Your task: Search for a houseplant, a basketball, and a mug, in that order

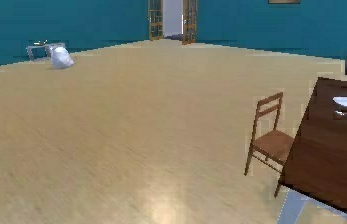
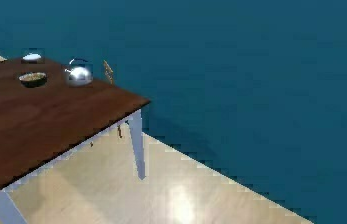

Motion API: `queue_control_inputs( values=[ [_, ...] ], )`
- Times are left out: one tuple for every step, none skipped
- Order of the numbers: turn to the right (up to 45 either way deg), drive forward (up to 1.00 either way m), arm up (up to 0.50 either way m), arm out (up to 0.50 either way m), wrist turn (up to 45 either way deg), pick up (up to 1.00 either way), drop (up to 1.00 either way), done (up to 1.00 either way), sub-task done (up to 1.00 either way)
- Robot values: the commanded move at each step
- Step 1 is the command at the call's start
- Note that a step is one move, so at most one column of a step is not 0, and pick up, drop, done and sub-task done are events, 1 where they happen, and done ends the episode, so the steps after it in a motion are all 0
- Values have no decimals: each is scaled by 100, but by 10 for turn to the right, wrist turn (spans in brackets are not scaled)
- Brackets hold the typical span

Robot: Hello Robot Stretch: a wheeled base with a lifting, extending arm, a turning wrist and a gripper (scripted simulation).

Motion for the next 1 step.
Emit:
queue_control_inputs(
  values=[
    [0,100,0,0,0,0,0,0,0]
  ],
)
